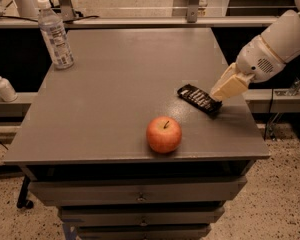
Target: Move rxbar chocolate near apple
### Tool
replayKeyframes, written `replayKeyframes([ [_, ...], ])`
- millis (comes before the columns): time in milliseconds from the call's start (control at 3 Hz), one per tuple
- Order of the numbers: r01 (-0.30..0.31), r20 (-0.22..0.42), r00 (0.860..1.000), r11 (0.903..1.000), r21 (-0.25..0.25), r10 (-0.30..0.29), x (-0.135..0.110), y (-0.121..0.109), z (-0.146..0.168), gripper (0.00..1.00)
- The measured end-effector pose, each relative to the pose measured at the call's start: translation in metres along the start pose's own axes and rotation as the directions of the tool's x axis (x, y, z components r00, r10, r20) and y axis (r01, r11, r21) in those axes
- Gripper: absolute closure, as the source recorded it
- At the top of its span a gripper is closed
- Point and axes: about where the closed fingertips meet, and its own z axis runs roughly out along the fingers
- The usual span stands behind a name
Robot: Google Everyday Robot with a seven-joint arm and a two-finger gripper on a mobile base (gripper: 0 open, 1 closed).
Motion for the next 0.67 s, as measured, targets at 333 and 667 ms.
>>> replayKeyframes([
  [333, 0.015, -0.007, 1.0, 0.9984, -0.054, -0.016, 0.006, 0.03, 0.0, 1.0],
  [667, 0.051, -0.02, 0.998, 0.998, -0.036, -0.052, 0.006, 0.041, -0.001, 0.83],
])
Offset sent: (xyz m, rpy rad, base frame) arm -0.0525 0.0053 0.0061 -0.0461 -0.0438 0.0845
